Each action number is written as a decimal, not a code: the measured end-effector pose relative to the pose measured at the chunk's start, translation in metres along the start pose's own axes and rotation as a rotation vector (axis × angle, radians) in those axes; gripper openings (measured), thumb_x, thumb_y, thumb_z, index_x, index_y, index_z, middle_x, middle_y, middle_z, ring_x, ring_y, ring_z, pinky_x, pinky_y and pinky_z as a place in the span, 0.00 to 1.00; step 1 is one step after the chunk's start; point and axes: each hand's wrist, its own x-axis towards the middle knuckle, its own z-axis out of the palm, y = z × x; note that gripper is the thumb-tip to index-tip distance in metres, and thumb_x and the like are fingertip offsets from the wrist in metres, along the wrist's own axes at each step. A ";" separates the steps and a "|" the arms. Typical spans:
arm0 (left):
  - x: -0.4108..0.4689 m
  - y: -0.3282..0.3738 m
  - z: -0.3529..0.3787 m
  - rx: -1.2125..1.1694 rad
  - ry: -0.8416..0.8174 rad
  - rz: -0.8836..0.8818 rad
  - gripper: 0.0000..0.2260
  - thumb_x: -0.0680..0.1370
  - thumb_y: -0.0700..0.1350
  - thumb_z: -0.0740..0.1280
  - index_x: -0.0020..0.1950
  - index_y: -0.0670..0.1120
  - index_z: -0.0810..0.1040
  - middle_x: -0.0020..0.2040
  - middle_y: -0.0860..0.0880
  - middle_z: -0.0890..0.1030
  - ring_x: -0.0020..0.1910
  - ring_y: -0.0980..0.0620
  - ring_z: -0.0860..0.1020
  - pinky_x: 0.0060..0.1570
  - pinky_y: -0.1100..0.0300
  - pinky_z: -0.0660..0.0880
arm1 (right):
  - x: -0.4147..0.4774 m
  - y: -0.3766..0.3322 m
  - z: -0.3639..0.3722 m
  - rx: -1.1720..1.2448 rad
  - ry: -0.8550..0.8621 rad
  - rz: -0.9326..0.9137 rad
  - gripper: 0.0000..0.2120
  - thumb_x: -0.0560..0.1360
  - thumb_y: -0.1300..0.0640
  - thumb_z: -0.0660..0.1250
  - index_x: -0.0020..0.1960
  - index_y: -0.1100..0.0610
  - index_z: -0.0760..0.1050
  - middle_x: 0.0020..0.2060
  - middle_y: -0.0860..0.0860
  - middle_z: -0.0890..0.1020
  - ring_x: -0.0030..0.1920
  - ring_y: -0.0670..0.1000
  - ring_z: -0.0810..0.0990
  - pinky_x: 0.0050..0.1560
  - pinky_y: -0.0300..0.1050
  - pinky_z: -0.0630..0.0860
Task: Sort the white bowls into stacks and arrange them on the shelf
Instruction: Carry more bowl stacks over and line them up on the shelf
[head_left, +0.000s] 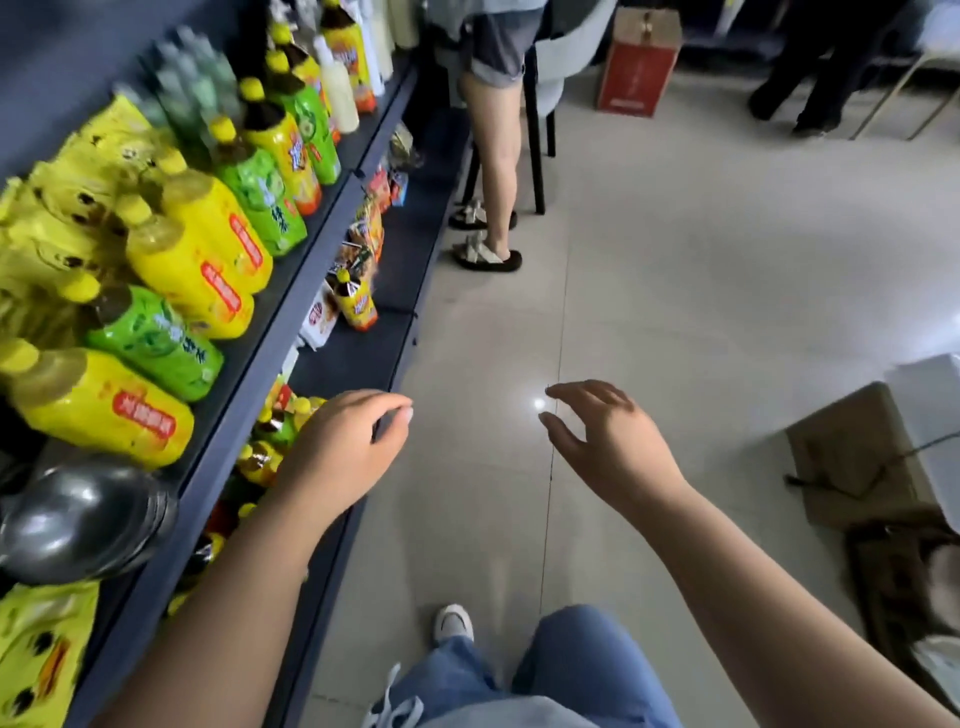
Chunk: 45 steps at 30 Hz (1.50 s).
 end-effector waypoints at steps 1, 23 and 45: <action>0.018 0.004 -0.001 0.007 0.020 0.003 0.14 0.75 0.47 0.62 0.53 0.40 0.81 0.52 0.44 0.82 0.53 0.44 0.78 0.51 0.61 0.68 | 0.020 0.005 -0.004 0.006 0.005 -0.020 0.16 0.76 0.54 0.63 0.62 0.57 0.75 0.60 0.52 0.78 0.64 0.52 0.72 0.58 0.42 0.67; 0.224 0.052 -0.094 0.216 0.615 -0.365 0.12 0.76 0.45 0.63 0.51 0.40 0.82 0.49 0.42 0.83 0.48 0.43 0.78 0.43 0.63 0.65 | 0.384 -0.059 -0.041 0.141 -0.138 -0.958 0.15 0.74 0.53 0.66 0.55 0.63 0.78 0.50 0.58 0.82 0.52 0.59 0.79 0.49 0.47 0.73; 0.446 -0.146 -0.255 0.348 0.468 -0.635 0.14 0.79 0.52 0.58 0.59 0.48 0.77 0.60 0.49 0.78 0.58 0.49 0.74 0.57 0.57 0.69 | 0.668 -0.280 0.022 0.238 -0.140 -1.080 0.13 0.75 0.53 0.65 0.55 0.60 0.78 0.53 0.56 0.81 0.55 0.55 0.77 0.53 0.44 0.70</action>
